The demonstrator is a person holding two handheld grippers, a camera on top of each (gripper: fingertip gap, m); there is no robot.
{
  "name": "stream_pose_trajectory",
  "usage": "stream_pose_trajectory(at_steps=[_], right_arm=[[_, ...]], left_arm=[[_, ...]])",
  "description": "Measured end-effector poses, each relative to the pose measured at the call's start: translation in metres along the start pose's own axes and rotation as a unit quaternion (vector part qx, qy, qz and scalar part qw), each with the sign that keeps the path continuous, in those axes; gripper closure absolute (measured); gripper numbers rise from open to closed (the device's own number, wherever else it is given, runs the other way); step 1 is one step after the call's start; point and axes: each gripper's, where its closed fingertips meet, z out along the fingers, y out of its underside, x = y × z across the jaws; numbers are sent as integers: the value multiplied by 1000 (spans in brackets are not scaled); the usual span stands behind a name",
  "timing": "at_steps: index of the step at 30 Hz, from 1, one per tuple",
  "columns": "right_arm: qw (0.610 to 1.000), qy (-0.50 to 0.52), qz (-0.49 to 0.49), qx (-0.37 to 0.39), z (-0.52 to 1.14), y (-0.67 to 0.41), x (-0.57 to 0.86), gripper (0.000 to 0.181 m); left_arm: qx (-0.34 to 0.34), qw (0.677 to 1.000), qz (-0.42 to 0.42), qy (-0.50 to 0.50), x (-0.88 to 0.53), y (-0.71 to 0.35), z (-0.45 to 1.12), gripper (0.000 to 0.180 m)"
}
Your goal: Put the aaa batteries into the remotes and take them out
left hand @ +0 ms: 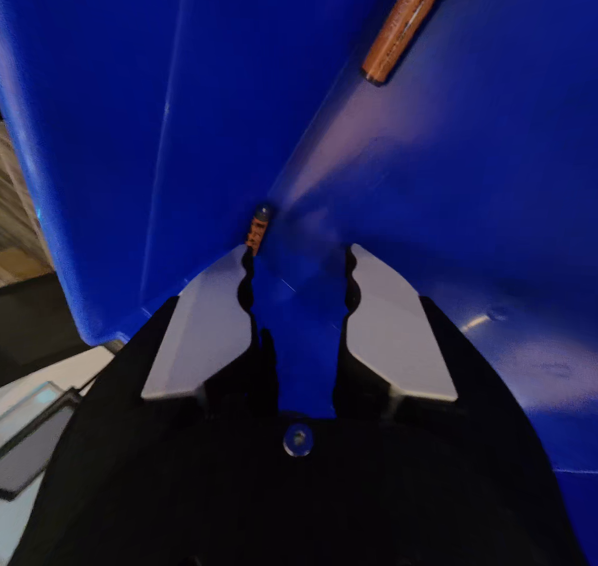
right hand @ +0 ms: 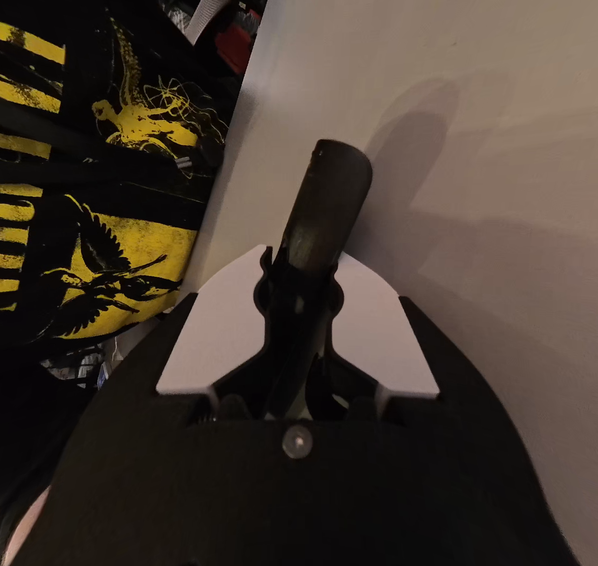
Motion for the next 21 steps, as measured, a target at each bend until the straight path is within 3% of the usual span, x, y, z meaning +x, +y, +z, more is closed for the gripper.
stream_pose_trajectory(at_steps=[5, 7, 10, 14, 15, 16, 18, 21], right_arm=[[1000, -6, -4, 4, 0, 0, -2, 149], [1000, -7, -5, 3, 0, 0, -3, 149], [1000, -11, -9, 5, 0, 0, -5, 149], [1000, -14, -8, 9, -1, -1, -5, 150], [1000, -15, -9, 8, -1, -1, -6, 149], [1000, -15, -11, 9, -1, 0, -6, 150], [1000, -20, -15, 15, -2, -1, -8, 150], [999, -28, -15, 28, -6, -4, -9, 150]], left_arm=[[-8, 999, 46, 16, -8, -8, 8, 132], [-15, 996, 51, 66, 1, -7, 9, 153], [-41, 991, 9, 128, 3, -5, 10, 151], [-60, 983, -14, 174, 7, -5, 10, 160], [-54, 981, -17, 187, 10, -6, 9, 147], [-42, 978, -20, 203, 14, -10, 5, 115], [-8, 982, -22, 185, 13, -20, -4, 108], [94, 983, 58, 143, 19, -45, -27, 112]])
